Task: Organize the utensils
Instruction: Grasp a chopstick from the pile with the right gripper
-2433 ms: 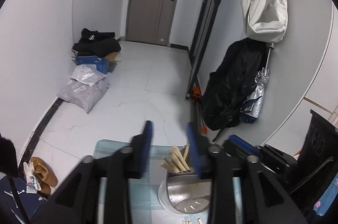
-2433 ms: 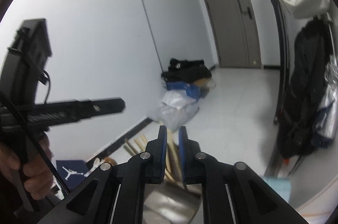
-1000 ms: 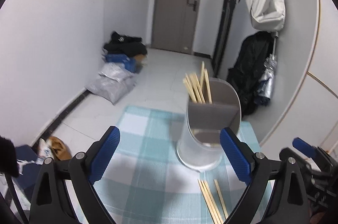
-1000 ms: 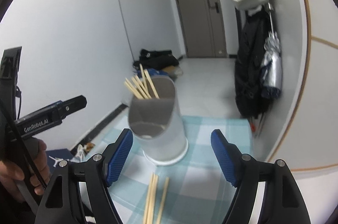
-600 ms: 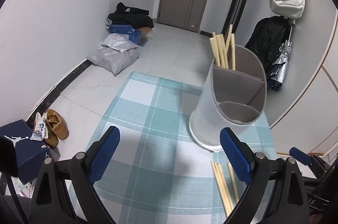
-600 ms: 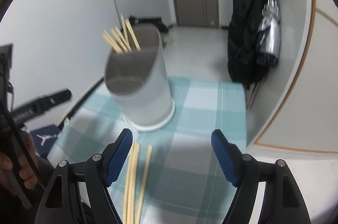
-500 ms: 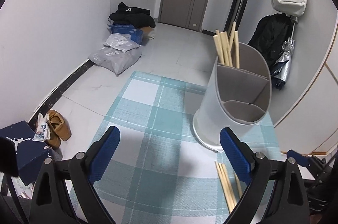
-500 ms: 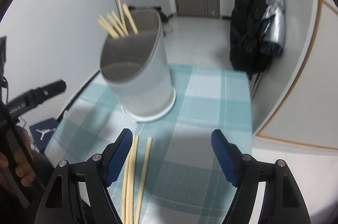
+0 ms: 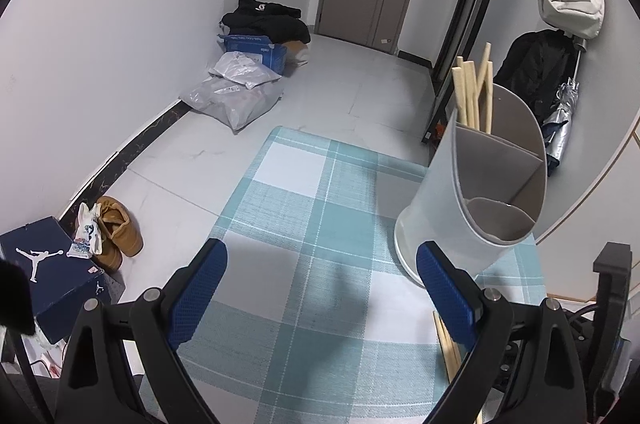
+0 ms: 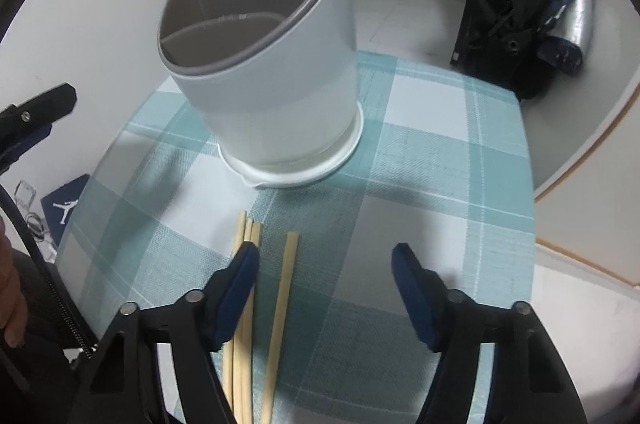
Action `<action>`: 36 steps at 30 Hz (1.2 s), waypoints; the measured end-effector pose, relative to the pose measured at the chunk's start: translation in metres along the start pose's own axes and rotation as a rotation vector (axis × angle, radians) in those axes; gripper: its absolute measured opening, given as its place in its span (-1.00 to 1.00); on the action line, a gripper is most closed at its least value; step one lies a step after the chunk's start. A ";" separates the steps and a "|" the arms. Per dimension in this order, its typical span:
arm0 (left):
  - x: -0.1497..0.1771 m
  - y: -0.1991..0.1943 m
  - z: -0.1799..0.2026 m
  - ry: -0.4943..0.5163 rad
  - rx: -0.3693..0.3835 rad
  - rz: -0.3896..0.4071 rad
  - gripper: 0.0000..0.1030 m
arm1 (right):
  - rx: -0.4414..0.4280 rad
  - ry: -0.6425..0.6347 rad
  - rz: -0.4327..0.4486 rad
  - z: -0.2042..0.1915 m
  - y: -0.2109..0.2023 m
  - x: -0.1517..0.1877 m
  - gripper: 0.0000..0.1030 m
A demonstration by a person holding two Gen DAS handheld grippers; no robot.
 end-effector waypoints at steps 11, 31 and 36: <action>-0.002 -0.001 -0.002 0.002 0.002 0.003 0.82 | 0.042 -0.069 -0.060 -0.014 0.023 0.005 -0.31; 0.001 0.004 -0.003 0.015 -0.007 -0.010 0.82 | -0.006 -0.066 -0.040 -0.017 0.024 0.001 -0.89; 0.007 0.007 0.007 0.031 0.010 -0.032 0.82 | -0.047 0.015 0.009 -0.005 0.011 -0.008 -0.89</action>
Point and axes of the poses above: each gripper's, at about its wrist camera, not at the fingertips, and y roughly the way its jaws point, z to its right, x to its underside, the point moved 9 cm from there along y, roughly the way its jaws point, and after that the axes turned 7 degrees about -x, right-handed, at the moved point
